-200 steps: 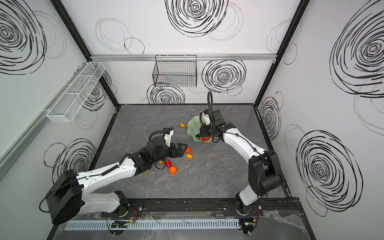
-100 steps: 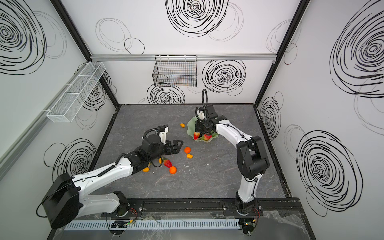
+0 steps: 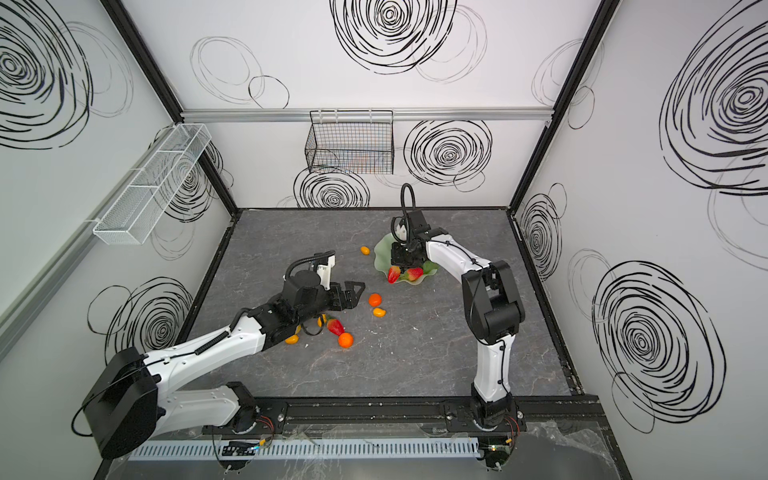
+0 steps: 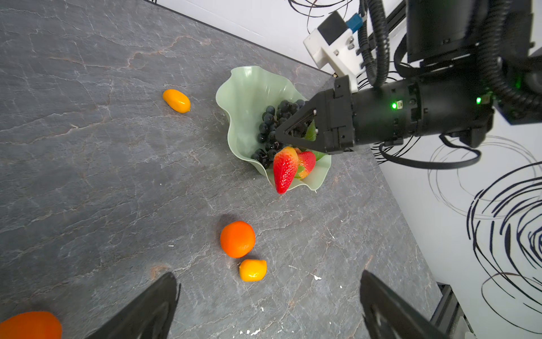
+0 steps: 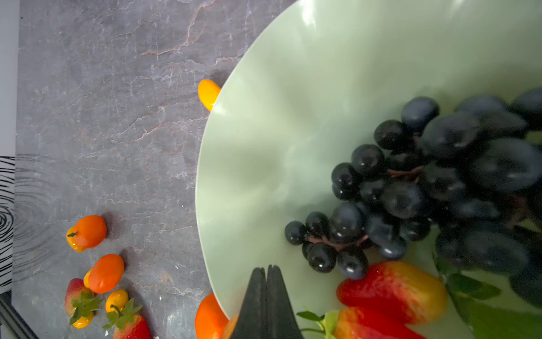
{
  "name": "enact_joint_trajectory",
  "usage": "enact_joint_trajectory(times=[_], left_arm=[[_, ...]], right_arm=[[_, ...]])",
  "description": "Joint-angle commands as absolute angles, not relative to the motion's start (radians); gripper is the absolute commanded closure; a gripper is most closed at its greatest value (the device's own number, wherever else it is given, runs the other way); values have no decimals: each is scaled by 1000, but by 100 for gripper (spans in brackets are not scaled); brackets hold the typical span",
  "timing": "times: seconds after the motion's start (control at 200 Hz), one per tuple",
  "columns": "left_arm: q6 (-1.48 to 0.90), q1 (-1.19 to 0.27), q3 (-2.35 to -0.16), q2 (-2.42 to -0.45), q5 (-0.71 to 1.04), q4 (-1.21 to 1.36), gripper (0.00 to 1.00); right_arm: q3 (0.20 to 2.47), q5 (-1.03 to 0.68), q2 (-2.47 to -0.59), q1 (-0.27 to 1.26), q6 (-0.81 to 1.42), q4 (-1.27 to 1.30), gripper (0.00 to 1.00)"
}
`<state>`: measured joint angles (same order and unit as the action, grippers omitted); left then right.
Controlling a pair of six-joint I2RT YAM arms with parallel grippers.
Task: Place and organize the fake fruits in the fruit bowl
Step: 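Carry the red-yellow strawberry over the green bowl with the right gripper, then lower the strawberry into the bowl and open the right gripper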
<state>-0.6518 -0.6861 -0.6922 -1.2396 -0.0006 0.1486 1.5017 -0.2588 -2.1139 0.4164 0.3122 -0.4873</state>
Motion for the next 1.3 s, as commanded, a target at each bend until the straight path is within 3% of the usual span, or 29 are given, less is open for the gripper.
enact_joint_trajectory(times=[0.0, 0.355, 0.55, 0.725, 1.061, 1.296], left_arm=[[-657, -680, -680, -1227, 3, 192, 1], [-659, -680, -677, -1232, -4, 174, 1], [-658, -678, -675, -1229, -6, 172, 1], [-655, -676, -682, -1227, -17, 146, 0], [-648, -672, -680, -1192, -34, 96, 1], [-644, -665, -651, -1129, -62, 52, 1]], right_arm=[[1544, -208, -2151, 413, 306, -505, 100], [1592, -167, -2209, 415, 293, -529, 100], [1590, -163, -2189, 415, 281, -518, 95], [1578, -155, -2146, 417, 281, -503, 85], [1521, -125, -2051, 425, 270, -476, 76], [1412, -91, -1920, 457, 252, -394, 60]])
